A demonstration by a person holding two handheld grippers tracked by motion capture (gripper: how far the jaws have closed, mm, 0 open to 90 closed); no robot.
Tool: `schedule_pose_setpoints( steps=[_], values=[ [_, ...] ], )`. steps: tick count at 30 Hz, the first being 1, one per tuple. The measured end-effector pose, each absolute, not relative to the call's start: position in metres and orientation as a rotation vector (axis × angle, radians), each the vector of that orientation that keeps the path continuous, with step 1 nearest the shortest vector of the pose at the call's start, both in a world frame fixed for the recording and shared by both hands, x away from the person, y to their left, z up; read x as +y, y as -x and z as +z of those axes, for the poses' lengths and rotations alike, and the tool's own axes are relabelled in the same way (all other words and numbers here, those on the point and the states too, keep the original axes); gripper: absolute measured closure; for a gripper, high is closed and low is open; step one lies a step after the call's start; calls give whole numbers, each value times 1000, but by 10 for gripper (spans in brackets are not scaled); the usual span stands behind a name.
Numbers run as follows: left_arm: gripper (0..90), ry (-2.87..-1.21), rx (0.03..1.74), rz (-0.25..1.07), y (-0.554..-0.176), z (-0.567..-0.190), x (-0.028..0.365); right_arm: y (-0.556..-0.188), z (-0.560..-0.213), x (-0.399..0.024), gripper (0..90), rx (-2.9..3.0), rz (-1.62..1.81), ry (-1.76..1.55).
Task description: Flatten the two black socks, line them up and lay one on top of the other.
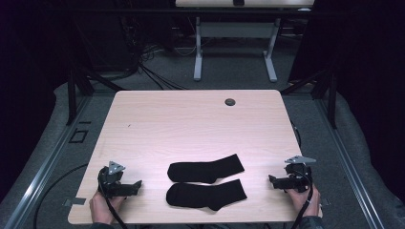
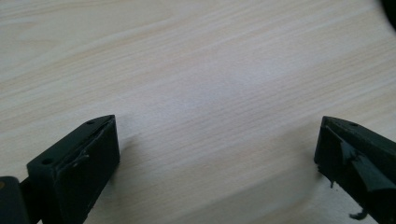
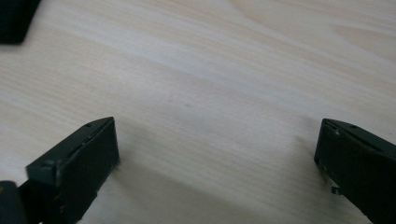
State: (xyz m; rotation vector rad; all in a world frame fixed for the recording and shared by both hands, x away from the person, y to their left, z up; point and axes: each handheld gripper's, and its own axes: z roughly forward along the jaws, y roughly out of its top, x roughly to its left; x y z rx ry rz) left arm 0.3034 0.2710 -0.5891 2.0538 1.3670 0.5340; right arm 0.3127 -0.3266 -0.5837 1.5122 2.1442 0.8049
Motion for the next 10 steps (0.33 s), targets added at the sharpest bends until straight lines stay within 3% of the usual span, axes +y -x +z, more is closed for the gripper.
schedule_pose_setpoints(
  steps=[10],
  values=[
    [0, -2001, 1369, 573, -305, -593, 273, -311, -588, -327, 0, 2103, 862, -1472]
  ],
)
